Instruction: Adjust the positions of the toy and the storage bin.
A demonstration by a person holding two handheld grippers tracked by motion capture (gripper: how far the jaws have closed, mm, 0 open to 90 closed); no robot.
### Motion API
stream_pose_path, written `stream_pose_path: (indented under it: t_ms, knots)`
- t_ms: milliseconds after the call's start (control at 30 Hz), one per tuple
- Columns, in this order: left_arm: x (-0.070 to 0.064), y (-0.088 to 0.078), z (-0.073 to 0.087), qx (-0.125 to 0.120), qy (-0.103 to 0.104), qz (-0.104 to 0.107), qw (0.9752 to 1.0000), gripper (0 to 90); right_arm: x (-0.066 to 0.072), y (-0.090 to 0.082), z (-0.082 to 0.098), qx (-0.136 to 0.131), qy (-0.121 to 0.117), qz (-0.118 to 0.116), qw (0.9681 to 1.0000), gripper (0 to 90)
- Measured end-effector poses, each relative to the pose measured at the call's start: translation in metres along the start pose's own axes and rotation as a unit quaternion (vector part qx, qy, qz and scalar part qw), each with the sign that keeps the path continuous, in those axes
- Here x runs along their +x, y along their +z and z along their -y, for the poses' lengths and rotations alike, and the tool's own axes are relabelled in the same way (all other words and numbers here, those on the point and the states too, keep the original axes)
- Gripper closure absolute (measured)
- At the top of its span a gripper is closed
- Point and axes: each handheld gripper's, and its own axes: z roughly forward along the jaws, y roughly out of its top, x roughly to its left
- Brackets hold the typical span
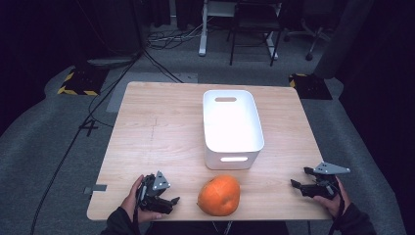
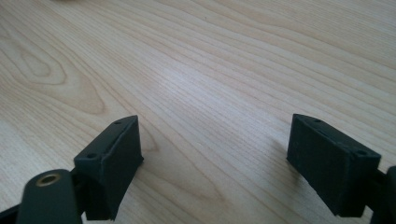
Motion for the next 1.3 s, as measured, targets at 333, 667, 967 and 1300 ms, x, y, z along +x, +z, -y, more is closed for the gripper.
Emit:
stream_pose_path:
  t_ms: [333,667,967,1300]
  knots:
    - [-0.020,0.001,-0.013,0.001,0.041,0.020,0.9990,16.7,0.000,0.000,0.000,0.000,0.000,0.000,1.0000,17.8]
    - [-0.036,-0.006,-0.024,-0.022,0.062,0.034,0.9972,16.8,0.000,0.000,0.000,0.000,0.000,0.000,1.0000,17.8]
    - [-0.052,-0.022,-0.036,-0.046,0.084,0.027,0.9950,16.9,0.000,0.000,0.000,0.000,-0.001,0.000,1.0000,17.7]
    - [-0.063,-0.030,-0.046,-0.086,0.089,0.042,0.9915,16.6,0.000,0.000,0.000,0.000,-0.001,0.000,1.0000,17.7]
